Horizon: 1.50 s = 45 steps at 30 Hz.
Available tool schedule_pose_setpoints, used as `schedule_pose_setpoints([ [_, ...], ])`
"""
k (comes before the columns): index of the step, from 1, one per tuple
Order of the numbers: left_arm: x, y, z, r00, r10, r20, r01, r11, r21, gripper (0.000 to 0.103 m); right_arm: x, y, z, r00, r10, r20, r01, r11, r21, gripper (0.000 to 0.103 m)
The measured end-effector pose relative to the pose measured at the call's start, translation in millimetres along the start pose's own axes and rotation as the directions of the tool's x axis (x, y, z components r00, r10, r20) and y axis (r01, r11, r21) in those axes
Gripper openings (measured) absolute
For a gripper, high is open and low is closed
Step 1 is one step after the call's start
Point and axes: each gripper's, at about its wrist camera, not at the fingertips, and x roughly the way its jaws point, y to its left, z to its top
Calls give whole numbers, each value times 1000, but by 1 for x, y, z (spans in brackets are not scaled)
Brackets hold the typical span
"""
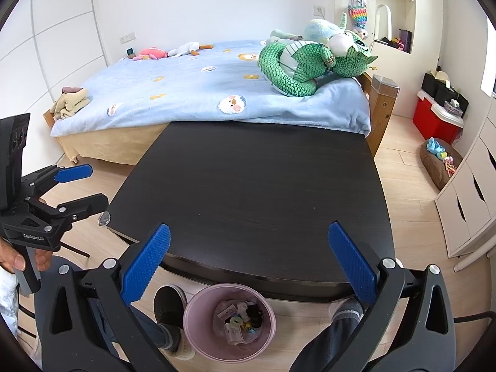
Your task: Collect trash
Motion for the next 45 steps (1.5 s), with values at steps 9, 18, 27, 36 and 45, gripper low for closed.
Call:
schedule_pose_setpoints([
  [9,0,-1,0,1000,-10,-4,10,1000,-5,97,6,-2,-4,1000,-12,-10,12,1000,1,100],
  [18,0,-2,-1,1000,-12,-7,12,1000,-2,97,6,-3,-5,1000,-12,-6,12,1000,-1,100],
  [27,2,-2,-1,1000,-20,-7,20,1000,1,97,7,-4,-5,1000,-15,-7,15,1000,-2,100],
  [36,1,-2,-2,1000,-22,-8,23,1000,2,97,7,-3,-5,1000,-14,-9,14,1000,-2,100],
  [45,2,-3,-3,1000,-25,-10,25,1000,3,97,9,-5,-6,1000,-13,-14,13,1000,-5,100],
])
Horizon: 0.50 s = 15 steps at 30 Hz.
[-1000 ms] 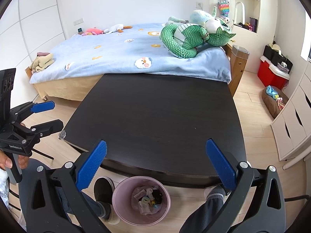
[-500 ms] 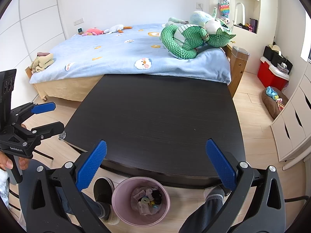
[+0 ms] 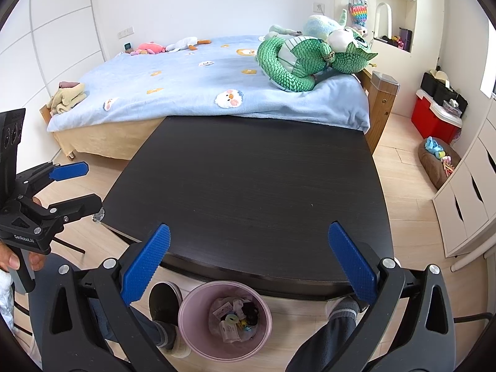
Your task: Collect trash
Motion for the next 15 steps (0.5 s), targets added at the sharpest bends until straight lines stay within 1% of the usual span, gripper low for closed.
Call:
schedule_pose_setpoints([
  [15,1,-1,-1,1000,-2,0,2,1000,3,97,1,0,1,1000,0,0,0,1000,-2,100],
])
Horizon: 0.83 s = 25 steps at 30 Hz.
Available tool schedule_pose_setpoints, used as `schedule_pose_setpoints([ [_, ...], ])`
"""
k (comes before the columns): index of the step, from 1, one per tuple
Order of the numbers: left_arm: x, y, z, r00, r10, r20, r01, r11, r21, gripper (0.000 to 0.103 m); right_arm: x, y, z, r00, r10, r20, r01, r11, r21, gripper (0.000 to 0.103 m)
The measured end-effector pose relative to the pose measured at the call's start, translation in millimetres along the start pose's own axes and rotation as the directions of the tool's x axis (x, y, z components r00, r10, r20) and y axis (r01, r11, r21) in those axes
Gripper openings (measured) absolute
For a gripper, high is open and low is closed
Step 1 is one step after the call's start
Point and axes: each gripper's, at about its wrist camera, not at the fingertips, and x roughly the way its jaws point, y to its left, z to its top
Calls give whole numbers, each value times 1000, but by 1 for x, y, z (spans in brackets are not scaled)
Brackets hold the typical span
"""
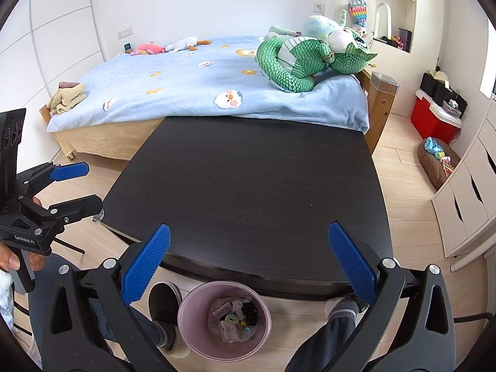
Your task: Collect trash
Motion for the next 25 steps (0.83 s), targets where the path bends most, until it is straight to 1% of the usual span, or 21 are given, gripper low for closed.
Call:
schedule_pose_setpoints([
  [18,1,-4,-2,1000,-2,0,2,1000,8,97,0,0,0,1000,0,0,0,1000,0,100],
  [25,3,-5,-3,1000,13,-5,-13,1000,18,97,0,1,1,1000,0,-1,0,1000,0,100],
])
